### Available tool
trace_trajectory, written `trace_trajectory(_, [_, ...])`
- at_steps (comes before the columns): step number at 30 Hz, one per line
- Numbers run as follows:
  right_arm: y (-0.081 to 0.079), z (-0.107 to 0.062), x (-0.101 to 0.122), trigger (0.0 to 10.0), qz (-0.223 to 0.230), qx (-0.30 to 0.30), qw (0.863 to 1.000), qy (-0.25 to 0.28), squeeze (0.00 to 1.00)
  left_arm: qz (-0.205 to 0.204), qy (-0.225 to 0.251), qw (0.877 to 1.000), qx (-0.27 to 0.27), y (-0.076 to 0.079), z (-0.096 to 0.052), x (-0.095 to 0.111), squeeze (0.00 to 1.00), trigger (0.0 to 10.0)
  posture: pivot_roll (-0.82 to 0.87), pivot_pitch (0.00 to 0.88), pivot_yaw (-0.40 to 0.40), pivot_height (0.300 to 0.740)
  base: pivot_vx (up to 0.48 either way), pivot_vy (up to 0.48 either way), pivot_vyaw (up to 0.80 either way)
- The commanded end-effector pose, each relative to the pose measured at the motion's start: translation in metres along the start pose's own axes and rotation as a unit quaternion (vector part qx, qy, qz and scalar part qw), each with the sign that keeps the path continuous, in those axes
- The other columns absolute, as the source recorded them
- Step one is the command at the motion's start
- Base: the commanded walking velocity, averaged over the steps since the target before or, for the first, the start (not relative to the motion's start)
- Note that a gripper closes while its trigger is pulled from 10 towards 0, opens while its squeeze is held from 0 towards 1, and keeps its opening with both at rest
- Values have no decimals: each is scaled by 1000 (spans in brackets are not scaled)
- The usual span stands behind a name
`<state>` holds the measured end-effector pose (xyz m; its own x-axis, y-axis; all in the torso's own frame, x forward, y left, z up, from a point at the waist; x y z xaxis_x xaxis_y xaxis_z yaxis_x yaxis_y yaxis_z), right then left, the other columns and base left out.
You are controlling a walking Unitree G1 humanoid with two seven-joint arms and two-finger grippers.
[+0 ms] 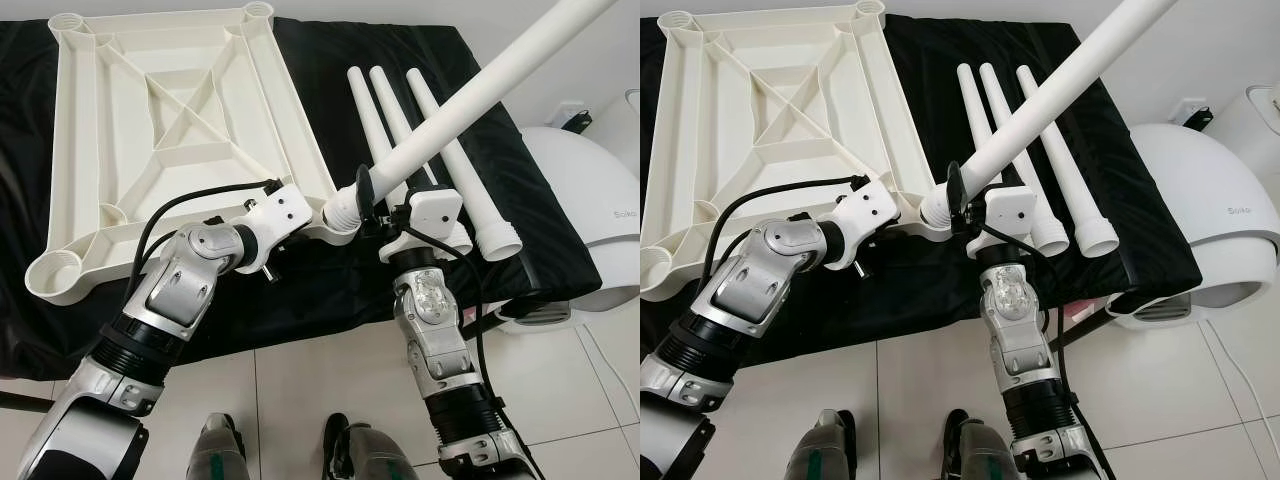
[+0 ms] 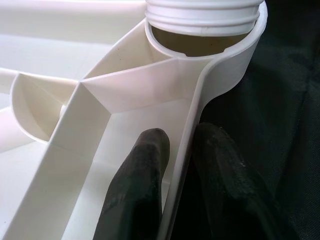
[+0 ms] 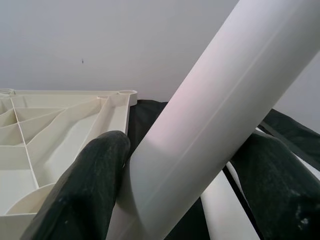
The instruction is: Building children table
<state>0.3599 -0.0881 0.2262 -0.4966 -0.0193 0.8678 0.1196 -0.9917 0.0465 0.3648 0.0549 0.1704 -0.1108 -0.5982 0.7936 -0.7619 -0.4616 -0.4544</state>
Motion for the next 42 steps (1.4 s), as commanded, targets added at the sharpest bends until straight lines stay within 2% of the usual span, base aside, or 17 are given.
trace_trajectory(1, [21,-14,-36,4863,-24,-27,997,-73,0,31,29,999,21,-11,-6,21,0,10000,104,200,-57,740,0,0,0])
trace_trajectory(2, [18,-12,-33,0,-19,-20,997,-66,0,31,29,999,22,-11,-6,21,0,10000,105,200,-57,740,0,0,0])
trace_trajectory(5, [13,-7,-25,235,-6,-2,999,-46,0,31,30,999,22,-11,-6,21,0,10000,103,197,-58,740,0,0,0])
trace_trajectory(10, [7,-4,-21,0,1,23,999,-37,0,31,30,999,23,-11,-6,21,0,10000,101,198,-58,740,0,0,0])
trace_trajectory(19, [-2,1,-14,0,42,77,996,-24,0,30,26,999,24,-12,-7,18,0,10000,101,205,-58,740,0,0,0])
trace_trajectory(20, [-1,1,-13,1608,44,80,996,-23,0,30,26,999,25,-12,-7,18,0,10000,101,205,-58,740,0,0,0])
trace_trajectory(21, [-1,1,-13,1608,44,80,996,-23,0,30,26,999,25,-12,-7,18,0,10000,101,205,-58,740,0,0,0])
trace_trajectory(22, [0,3,-12,10000,50,84,995,-21,0,30,25,999,25,-12,-8,17,0,10000,101,205,-58,740,0,0,0])
trace_trajectory(28, [2,6,-8,10000,73,92,993,-17,0,29,25,999,26,-13,-8,17,0,10000,100,209,-60,740,0,0,0])
trace_trajectory(29, [4,9,-6,8235,77,93,993,-12,0,29,25,999,27,-13,-8,17,0,10000,99,210,-61,740,0,0,0])
trace_trajectory(30, [5,11,-2,10000,81,95,992,-7,0,28,25,999,27,-13,-8,17,0,10000,98,210,-62,740,0,0,0])
trace_trajectory(38, [10,20,13,10000,96,113,989,19,0,28,25,999,29,-14,-7,17,0,10000,94,208,-62,740,0,0,0])
trace_trajectory(42, [8,25,23,10000,117,163,979,26,0,29,25,999,29,-14,-7,17,0,10000,92,206,-64,740,0,0,0])
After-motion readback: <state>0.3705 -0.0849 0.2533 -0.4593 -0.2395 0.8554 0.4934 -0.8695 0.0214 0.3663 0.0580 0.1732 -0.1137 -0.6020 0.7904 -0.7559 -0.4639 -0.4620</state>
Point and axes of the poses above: a point about 5 cm out from each wrist's last joint towards the gripper, its own z axis pointing out of the wrist towards the gripper, its own x axis along the axis of the wrist's last joint, y = z × x, the point moved 6 cm from there along z, pointing out of the wrist towards the gripper
